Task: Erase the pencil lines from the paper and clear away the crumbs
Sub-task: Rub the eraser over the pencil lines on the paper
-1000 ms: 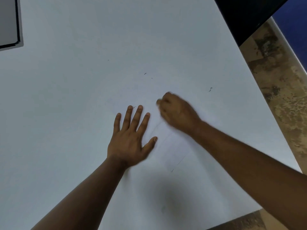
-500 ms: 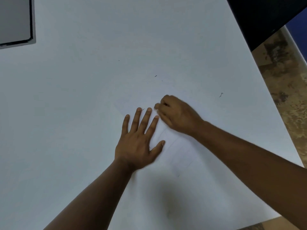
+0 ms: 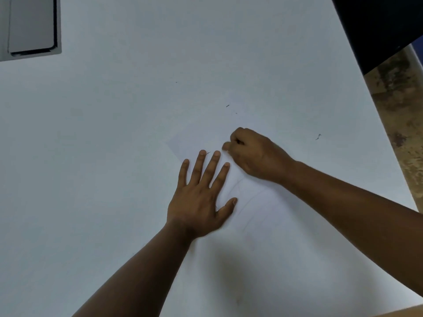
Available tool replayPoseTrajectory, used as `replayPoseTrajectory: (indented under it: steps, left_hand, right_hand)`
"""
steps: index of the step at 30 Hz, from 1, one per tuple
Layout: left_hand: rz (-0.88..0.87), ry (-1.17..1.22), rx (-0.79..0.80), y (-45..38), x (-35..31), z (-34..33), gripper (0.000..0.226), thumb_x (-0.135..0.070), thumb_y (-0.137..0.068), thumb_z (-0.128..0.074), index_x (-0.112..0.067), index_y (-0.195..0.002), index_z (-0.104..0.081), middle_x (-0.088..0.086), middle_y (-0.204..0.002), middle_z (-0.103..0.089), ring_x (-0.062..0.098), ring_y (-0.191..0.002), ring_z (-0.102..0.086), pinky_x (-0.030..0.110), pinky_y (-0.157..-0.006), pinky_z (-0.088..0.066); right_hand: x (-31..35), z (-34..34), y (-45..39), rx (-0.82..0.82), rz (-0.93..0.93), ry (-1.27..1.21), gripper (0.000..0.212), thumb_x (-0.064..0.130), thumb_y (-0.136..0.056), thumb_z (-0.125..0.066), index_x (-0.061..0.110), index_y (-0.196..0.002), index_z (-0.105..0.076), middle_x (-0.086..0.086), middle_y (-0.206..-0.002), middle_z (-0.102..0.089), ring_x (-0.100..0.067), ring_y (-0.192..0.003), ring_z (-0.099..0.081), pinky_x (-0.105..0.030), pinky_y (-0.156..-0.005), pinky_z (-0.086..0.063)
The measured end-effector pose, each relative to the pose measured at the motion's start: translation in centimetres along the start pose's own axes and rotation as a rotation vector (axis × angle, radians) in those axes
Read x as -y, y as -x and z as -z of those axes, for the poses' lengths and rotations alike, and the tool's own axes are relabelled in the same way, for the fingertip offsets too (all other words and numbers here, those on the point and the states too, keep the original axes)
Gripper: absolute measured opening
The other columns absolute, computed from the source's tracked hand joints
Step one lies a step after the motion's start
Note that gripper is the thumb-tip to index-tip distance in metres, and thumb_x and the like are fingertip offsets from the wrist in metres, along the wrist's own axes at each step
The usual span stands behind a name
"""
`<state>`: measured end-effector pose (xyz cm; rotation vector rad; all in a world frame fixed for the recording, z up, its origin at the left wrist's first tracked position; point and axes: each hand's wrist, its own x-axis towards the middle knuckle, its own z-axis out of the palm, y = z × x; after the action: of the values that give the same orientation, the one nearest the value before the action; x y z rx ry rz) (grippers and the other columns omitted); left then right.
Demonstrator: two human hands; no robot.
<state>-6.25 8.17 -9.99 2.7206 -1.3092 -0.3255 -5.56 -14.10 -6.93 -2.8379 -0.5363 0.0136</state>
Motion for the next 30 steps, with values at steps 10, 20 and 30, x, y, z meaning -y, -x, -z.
replayPoseTrajectory:
  steps: [10, 20, 30]
  left_hand:
    - [0.011, -0.002, 0.042, 0.0, 0.0, 0.3, 0.078, -0.069, -0.102, -0.016, -0.024, -0.165, -0.014, 0.004, -0.174, 0.002, 0.029, -0.159, 0.01, 0.059, -0.126, -0.007]
    - [0.003, 0.016, 0.008, 0.0, 0.0, 0.0, 0.08, -0.07, -0.101, -0.023, -0.023, -0.166, -0.01, 0.005, -0.174, 0.002, 0.029, -0.16, 0.007, 0.059, -0.127, -0.005]
    - [0.03, -0.009, 0.053, -0.1, 0.0, 0.2, 0.079, -0.07, -0.101, -0.016, -0.025, -0.166, -0.009, 0.003, -0.173, 0.006, 0.028, -0.159, 0.015, 0.058, -0.127, 0.0]
  right_hand:
    - [-4.2, 1.7, -8.5, -0.199, -0.193, -0.005, 0.023, 0.009, -0.093, -0.046, -0.006, -0.091, -0.064, -0.017, -0.086, -0.051, -0.032, -0.069, -0.051, -0.046, -0.057, -0.05]
    - [1.0, 0.5, -2.0, -0.069, 0.009, -0.166, 0.02, 0.012, -0.097, -0.058, 0.002, -0.111, -0.068, -0.011, -0.097, -0.061, -0.025, -0.077, -0.061, -0.038, -0.061, -0.055]
    - [-2.6, 0.3, -9.1, -0.27, -0.101, -0.076, 0.027, 0.014, -0.099, -0.049, -0.004, -0.09, -0.065, -0.014, -0.083, -0.055, -0.028, -0.065, -0.055, -0.042, -0.055, -0.051]
